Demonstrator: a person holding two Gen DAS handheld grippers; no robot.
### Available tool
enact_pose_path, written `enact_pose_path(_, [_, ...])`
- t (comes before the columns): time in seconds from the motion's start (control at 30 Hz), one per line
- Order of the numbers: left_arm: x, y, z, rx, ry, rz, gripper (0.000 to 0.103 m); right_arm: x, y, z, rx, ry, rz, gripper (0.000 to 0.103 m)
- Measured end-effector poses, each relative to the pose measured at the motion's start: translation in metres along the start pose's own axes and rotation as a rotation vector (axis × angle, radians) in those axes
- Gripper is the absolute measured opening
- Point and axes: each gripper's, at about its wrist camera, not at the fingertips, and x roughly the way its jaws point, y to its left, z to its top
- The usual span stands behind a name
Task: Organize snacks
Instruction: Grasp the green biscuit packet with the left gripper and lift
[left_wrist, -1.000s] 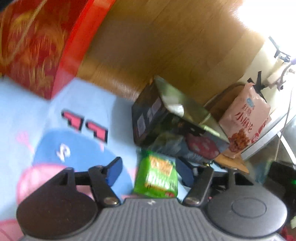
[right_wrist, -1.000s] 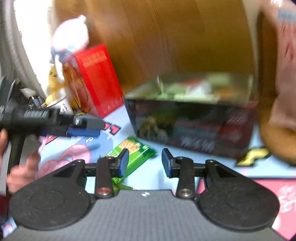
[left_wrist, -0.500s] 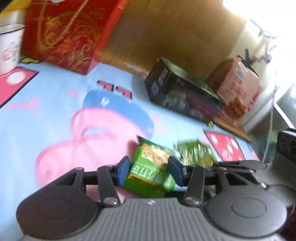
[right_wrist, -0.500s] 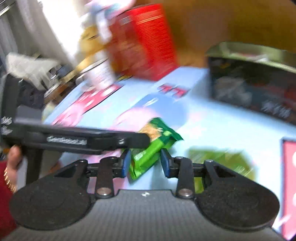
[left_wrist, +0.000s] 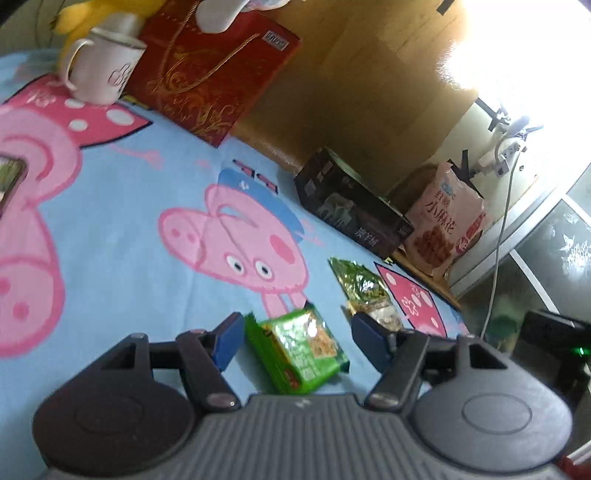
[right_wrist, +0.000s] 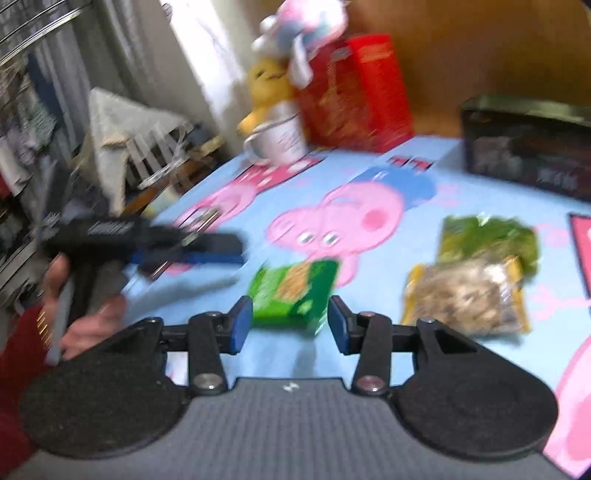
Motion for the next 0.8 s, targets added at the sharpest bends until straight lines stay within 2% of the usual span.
enact_pose_path(0.07, [0.006, 0.000, -0.004, -0.009, 0.018, 0.007, 0.061, 0.022, -0.005, 0.005, 0.029, 0.007, -0.010, 0.048])
enact_pose_path(0.13, [0.013, 0.001, -0.009, -0.029, 0.050, 0.002, 0.043, 0.039, -0.007, 0.006, 0.048, 0.025, -0.003, 0.045])
enact_pose_path(0.17, [0.016, 0.001, -0.012, -0.036, 0.066, 0.005, 0.040, 0.044, -0.009, 0.004, 0.058, 0.037, 0.002, 0.042])
enact_pose_path(0.2, [0.017, 0.000, -0.015, -0.030, 0.065, 0.013, 0.036, 0.048, -0.008, 0.001, 0.065, 0.056, 0.013, 0.031])
enact_pose_path(0.27, [0.018, -0.008, -0.021, 0.006, 0.081, 0.015, 0.036, 0.034, -0.003, -0.007, 0.058, 0.065, 0.020, 0.032])
enact_pose_path(0.33, [0.020, -0.019, -0.028, 0.052, 0.123, -0.016, 0.036, 0.018, -0.001, -0.014, 0.050, 0.086, 0.029, 0.030])
enact_pose_path(0.43, [0.032, -0.043, -0.042, 0.143, 0.202, -0.078, 0.036, -0.014, -0.003, -0.029, 0.005, 0.103, 0.024, 0.032])
enact_pose_path(0.53, [0.055, -0.070, -0.051, 0.201, 0.270, -0.154, 0.037, -0.050, -0.017, -0.048, 0.043, 0.093, 0.014, 0.032])
enact_pose_path(0.63, [0.086, -0.101, -0.057, 0.268, 0.328, -0.204, 0.038, -0.086, -0.032, -0.068, 0.110, 0.030, -0.072, 0.032])
enact_pose_path(0.73, [0.116, -0.129, -0.059, 0.330, 0.349, -0.219, 0.039, -0.112, -0.045, -0.081, 0.170, -0.035, -0.162, 0.032])
enact_pose_path(0.8, [0.130, -0.142, -0.060, 0.348, 0.365, -0.231, 0.044, -0.123, -0.048, -0.088, 0.182, -0.071, -0.211, 0.037])
